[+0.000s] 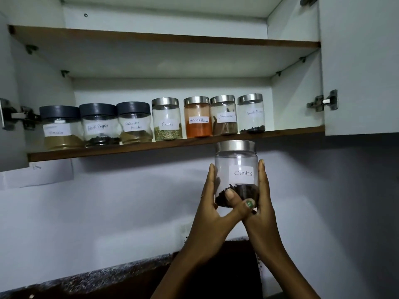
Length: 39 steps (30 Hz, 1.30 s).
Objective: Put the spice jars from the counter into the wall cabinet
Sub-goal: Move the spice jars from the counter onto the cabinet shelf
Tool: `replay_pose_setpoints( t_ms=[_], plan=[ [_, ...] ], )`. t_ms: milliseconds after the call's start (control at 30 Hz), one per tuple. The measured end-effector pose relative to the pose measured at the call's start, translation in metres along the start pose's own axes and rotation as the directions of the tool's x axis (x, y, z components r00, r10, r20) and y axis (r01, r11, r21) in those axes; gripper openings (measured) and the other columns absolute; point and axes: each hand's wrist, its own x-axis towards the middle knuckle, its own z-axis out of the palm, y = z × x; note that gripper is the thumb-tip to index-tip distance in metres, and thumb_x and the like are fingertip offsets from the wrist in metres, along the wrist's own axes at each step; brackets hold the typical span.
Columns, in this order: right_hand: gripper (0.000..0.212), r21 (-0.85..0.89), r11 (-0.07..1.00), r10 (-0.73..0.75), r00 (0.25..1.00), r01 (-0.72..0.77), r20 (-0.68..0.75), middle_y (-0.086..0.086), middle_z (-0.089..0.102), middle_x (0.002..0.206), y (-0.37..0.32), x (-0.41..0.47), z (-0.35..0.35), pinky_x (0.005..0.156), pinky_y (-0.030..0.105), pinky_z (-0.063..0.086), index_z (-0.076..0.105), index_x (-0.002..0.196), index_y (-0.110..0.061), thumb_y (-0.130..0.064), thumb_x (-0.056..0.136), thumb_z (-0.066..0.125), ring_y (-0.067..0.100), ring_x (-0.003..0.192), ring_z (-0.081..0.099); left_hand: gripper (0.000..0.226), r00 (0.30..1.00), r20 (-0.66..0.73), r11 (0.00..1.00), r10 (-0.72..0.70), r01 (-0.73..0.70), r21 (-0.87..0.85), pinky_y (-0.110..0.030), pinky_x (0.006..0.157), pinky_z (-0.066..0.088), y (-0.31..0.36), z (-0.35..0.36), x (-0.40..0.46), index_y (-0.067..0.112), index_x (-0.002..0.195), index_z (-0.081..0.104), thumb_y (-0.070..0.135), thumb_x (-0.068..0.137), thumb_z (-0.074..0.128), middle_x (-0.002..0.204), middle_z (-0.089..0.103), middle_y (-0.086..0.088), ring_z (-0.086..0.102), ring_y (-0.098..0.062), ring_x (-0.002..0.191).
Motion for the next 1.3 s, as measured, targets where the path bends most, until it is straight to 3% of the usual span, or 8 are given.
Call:
replay_pose_setpoints(
  t_ms=[233, 500, 567, 667, 800, 900, 1100, 1300],
  plan=[
    [0.086, 0.063, 0.998, -0.018, 1.0, 0.016, 0.025, -0.042, 0.038, 0.12, 0.007, 0.009, -0.006, 0.069, 0.005, 0.048, 0.018, 0.135, -0.055, -0.04, 0.068, 0.07, -0.024, 0.101, 0.051, 0.101, 1.0, -0.022, 1.0, 0.011, -0.01, 0.023, -0.03, 0.111, 0.037, -0.004, 0.011, 0.007, 0.061, 0.14, 0.01, 0.062, 0.058, 0.069, 0.149, 0.028, 0.029, 0.039, 0.007, 0.128],
    [0.086, -0.057, 0.994, -0.098, 0.995, 0.098, 0.002, -0.037, 0.041, 0.13, 0.006, 0.034, -0.039, 0.078, 0.006, 0.047, 0.018, 0.138, -0.054, -0.041, 0.073, 0.072, -0.009, 0.115, 0.05, 0.102, 0.997, 0.022, 0.994, 0.075, -0.076, 0.074, -0.034, 0.115, 0.031, -0.001, 0.035, 0.037, 0.057, 0.143, 0.003, 0.059, 0.063, 0.067, 0.148, 0.026, 0.029, 0.031, 0.004, 0.136],
    [0.089, -0.139, 0.98, -0.145, 0.989, 0.145, 0.007, -0.043, 0.039, 0.128, 0.002, 0.048, -0.054, 0.084, 0.006, 0.045, 0.013, 0.141, -0.052, -0.044, 0.073, 0.069, -0.012, 0.116, 0.048, 0.102, 0.99, 0.06, 0.982, 0.129, -0.136, 0.128, -0.025, 0.114, 0.03, 0.004, 0.042, 0.051, 0.053, 0.145, 0.0, 0.061, 0.066, 0.065, 0.145, 0.027, 0.032, 0.028, 0.01, 0.136],
    [0.093, -0.243, 0.951, -0.194, 0.981, 0.191, 0.012, -0.024, 0.038, 0.141, -0.003, 0.079, -0.079, 0.096, 0.02, 0.042, 0.009, 0.142, -0.053, -0.05, 0.07, 0.068, -0.004, 0.124, 0.045, 0.1, 0.97, 0.112, 0.943, 0.217, -0.238, 0.233, -0.005, 0.104, 0.026, 0.011, 0.057, 0.077, 0.049, 0.147, -0.004, 0.057, 0.075, 0.064, 0.146, 0.023, 0.038, 0.024, 0.019, 0.132],
    [0.092, -0.275, 0.933, -0.237, 0.971, 0.231, 0.01, -0.021, 0.044, 0.136, 0.0, 0.13, -0.109, 0.102, 0.031, 0.04, 0.011, 0.144, -0.046, -0.046, 0.073, 0.069, 0.003, 0.128, 0.044, 0.096, 0.937, 0.172, 0.827, 0.303, -0.348, 0.44, -0.027, 0.115, 0.021, 0.014, 0.082, 0.116, 0.037, 0.15, -0.01, 0.057, 0.084, 0.058, 0.16, 0.004, 0.016, 0.011, -0.004, 0.145],
    [0.088, -0.316, 0.919, -0.255, 0.967, 0.234, -0.026, -0.01, 0.038, 0.145, 0.014, 0.169, -0.126, 0.105, 0.034, 0.038, 0.011, 0.145, -0.041, -0.045, 0.075, 0.064, 0.008, 0.131, 0.041, 0.092, 0.923, 0.2, 0.703, 0.328, -0.38, 0.602, -0.038, 0.12, 0.008, 0.008, 0.101, 0.147, 0.028, 0.151, -0.01, 0.057, 0.089, 0.05, 0.161, -0.002, 0.009, 0.002, -0.009, 0.148],
    [0.085, -0.396, 0.889, -0.269, 0.962, 0.229, -0.049, 0.007, 0.03, 0.15, 0.044, 0.219, -0.137, 0.107, 0.048, 0.039, 0.007, 0.148, -0.027, -0.029, 0.085, 0.064, 0.021, 0.132, 0.039, 0.087, 0.91, 0.238, 0.424, 0.34, -0.374, 0.824, -0.037, 0.113, -0.019, -0.008, 0.118, 0.182, 0.02, 0.152, -0.008, 0.062, 0.091, 0.038, 0.161, -0.008, 0.001, -0.01, -0.013, 0.148],
    [0.089, -0.505, 0.845, -0.217, 0.976, 0.177, -0.02, 0.009, 0.033, 0.149, 0.071, 0.266, -0.152, 0.105, 0.055, 0.037, 0.004, 0.148, -0.029, -0.042, 0.083, 0.063, 0.026, 0.131, 0.041, 0.088, 0.921, 0.209, 0.276, 0.328, -0.305, 0.912, -0.036, 0.108, -0.026, -0.021, 0.134, 0.223, 0.015, 0.152, -0.008, 0.062, 0.091, 0.035, 0.161, -0.011, -0.002, -0.018, -0.016, 0.146]
  ],
)
